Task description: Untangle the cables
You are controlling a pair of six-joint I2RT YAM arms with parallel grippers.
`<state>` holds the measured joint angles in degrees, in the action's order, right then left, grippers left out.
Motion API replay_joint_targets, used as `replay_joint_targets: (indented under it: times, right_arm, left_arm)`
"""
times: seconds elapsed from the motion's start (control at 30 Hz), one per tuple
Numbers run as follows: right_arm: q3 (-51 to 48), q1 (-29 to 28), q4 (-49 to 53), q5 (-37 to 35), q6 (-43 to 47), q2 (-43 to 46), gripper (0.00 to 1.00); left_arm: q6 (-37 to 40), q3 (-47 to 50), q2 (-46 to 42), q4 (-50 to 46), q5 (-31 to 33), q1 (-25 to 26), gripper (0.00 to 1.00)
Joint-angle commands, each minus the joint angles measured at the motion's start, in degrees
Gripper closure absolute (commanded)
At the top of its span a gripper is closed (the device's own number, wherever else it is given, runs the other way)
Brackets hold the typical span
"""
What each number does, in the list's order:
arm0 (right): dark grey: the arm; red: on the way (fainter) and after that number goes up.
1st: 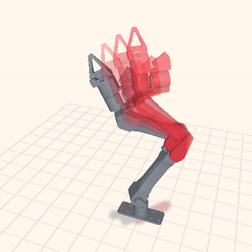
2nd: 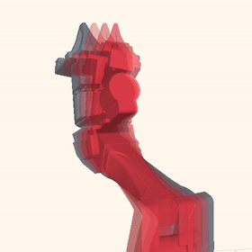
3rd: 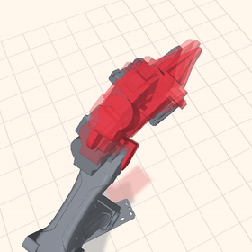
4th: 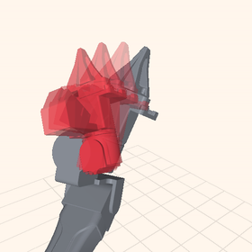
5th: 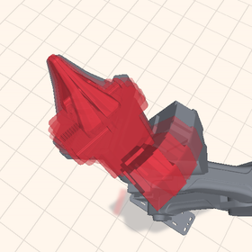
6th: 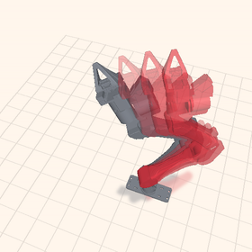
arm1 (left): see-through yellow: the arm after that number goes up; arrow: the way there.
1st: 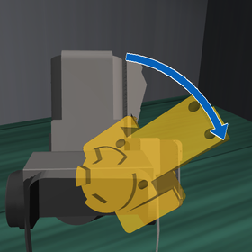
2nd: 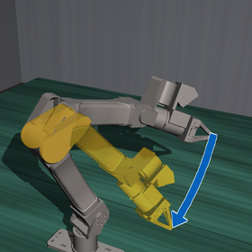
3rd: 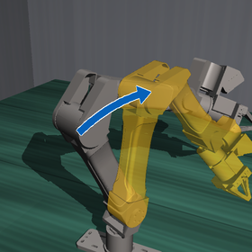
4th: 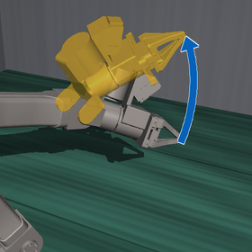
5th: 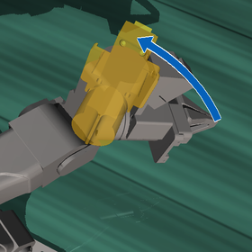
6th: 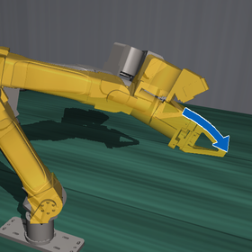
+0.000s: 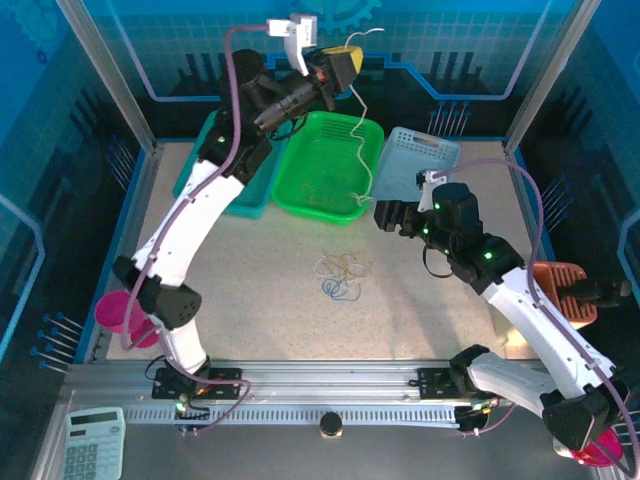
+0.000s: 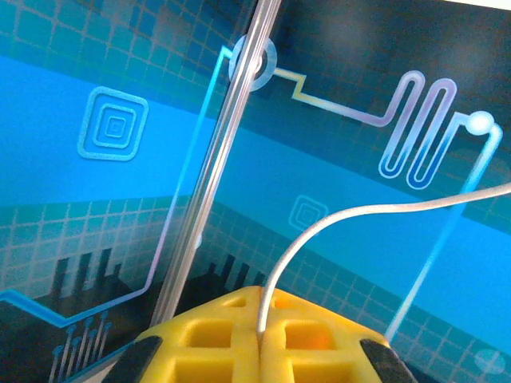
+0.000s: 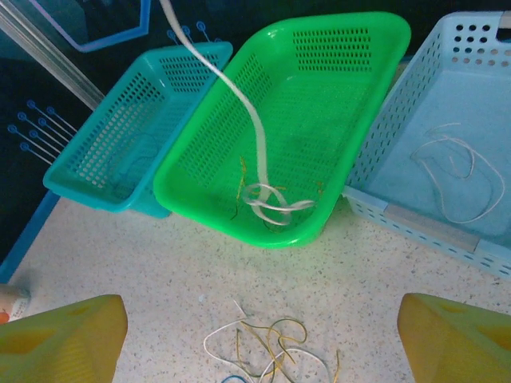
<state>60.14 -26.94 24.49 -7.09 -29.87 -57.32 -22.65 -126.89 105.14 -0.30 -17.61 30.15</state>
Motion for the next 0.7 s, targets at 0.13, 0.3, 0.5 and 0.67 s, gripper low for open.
replay_joint_targets:
  times: [0.13, 0.3, 0.5, 0.67]
  right_arm:
    - [1.43, 2.58, -0.67, 0.2, -1.6, 4.25, 0.11]
    - [1.3, 4.08, 0.18, 2.11, -0.86, 5.84, 0.11]
    - [2.17, 5.9, 2.42, 4.39, 0.23, 6.62, 0.11]
    - [2.53, 7.13, 3.28, 5.8, 0.69, 7.48, 0.11]
  left_arm:
    - [-8.94, -9.61, 14.58, 11.58, -4.18, -0.36, 1.0]
    - [-10.13, -13.57, 24.52, 13.62, -5.42, -0.08, 1.0]
    - [-12.41, -20.55, 34.01, 11.7, -5.6, 0.41, 1.0]
    - [-10.75, -26.54, 36.6, 8.98, -3.78, 1.47, 1.0]
